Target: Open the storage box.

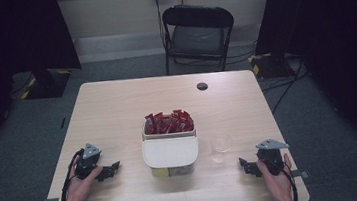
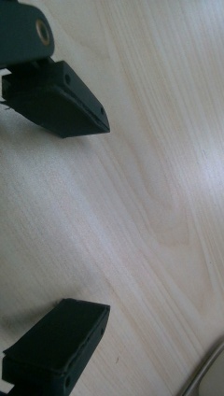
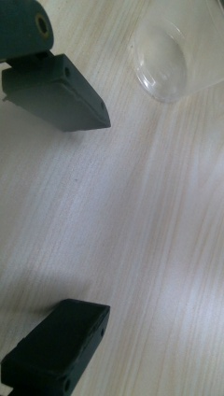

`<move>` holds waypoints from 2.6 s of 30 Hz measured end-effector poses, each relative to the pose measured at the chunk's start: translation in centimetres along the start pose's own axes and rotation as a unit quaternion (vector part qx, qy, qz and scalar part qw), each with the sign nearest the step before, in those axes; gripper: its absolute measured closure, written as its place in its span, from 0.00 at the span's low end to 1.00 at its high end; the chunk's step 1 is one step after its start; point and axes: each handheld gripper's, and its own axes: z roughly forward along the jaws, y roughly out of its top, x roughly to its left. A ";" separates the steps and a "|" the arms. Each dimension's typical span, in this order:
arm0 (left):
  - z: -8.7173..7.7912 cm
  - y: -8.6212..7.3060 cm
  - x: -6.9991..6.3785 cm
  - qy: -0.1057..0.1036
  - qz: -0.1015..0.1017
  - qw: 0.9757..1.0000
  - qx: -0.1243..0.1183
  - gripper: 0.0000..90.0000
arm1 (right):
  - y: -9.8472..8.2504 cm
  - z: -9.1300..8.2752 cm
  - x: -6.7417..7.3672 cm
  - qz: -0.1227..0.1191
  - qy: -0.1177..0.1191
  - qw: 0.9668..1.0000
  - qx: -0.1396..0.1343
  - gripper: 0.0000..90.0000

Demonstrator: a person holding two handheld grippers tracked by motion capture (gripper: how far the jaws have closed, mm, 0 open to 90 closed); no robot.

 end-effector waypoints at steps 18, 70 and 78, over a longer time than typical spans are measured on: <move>-1.0 0.9 -0.7 -0.024 -0.024 0.999 -0.013 0.18 | 0.0 0.1 -0.1 0.004 -0.005 1.000 0.004 0.06; -2.5 3.3 -8.1 -0.179 0.033 0.982 -0.057 0.18 | 0.0 0.0 -0.1 0.004 -0.005 1.000 0.005 0.06; -2.4 3.9 -9.3 -0.189 0.043 0.979 -0.061 0.18 | 0.0 0.1 -0.1 0.004 -0.005 1.000 0.005 0.06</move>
